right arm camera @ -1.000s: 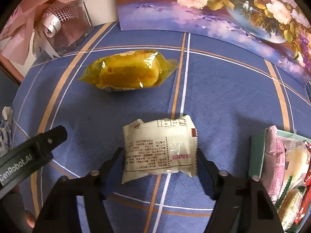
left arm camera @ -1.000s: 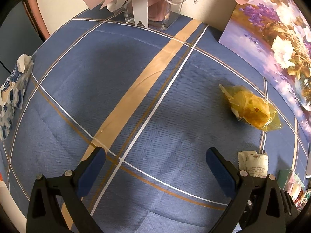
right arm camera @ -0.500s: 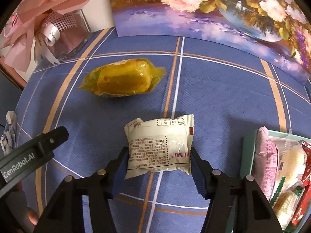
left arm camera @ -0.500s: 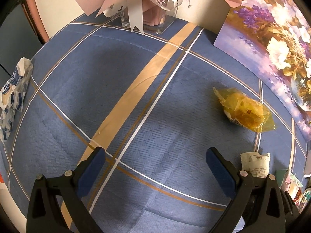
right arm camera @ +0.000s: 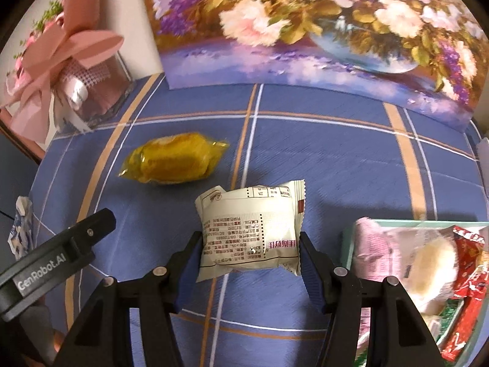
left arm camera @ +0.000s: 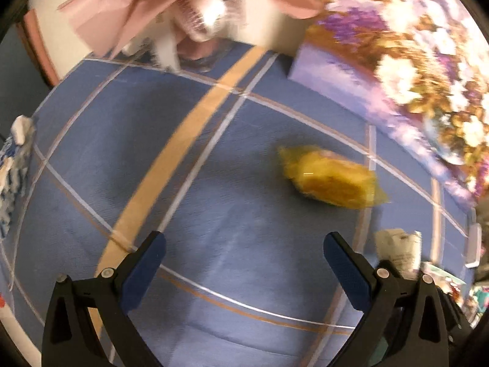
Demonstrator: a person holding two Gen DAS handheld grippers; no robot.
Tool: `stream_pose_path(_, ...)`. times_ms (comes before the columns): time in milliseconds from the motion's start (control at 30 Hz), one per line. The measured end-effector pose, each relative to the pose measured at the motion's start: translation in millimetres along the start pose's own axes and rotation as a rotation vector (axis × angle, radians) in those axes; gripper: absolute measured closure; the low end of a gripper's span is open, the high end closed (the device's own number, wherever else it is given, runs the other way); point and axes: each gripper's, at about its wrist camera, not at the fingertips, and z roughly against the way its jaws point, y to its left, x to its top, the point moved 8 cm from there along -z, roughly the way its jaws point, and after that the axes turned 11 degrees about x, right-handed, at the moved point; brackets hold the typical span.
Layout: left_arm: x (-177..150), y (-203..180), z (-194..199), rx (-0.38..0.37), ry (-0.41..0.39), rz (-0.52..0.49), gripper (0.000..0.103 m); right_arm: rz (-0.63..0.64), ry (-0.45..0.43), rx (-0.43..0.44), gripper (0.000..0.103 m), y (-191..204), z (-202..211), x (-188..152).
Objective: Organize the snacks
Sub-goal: 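Grasp the white printed pack with the right tool while the left tool grasps the yellow bread pack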
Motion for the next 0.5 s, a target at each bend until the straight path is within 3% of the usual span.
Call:
stream_pose_path(200, 12, -32, 11, -0.139, 0.026, -0.036, 0.001, -0.029, -0.066, 0.002, 0.041, -16, 20, 15)
stream_pose_path(500, 39, -68, 15, -0.161, 0.025, -0.129, 0.007, -0.074, -0.151, 0.007, 0.041, -37, 42, 38)
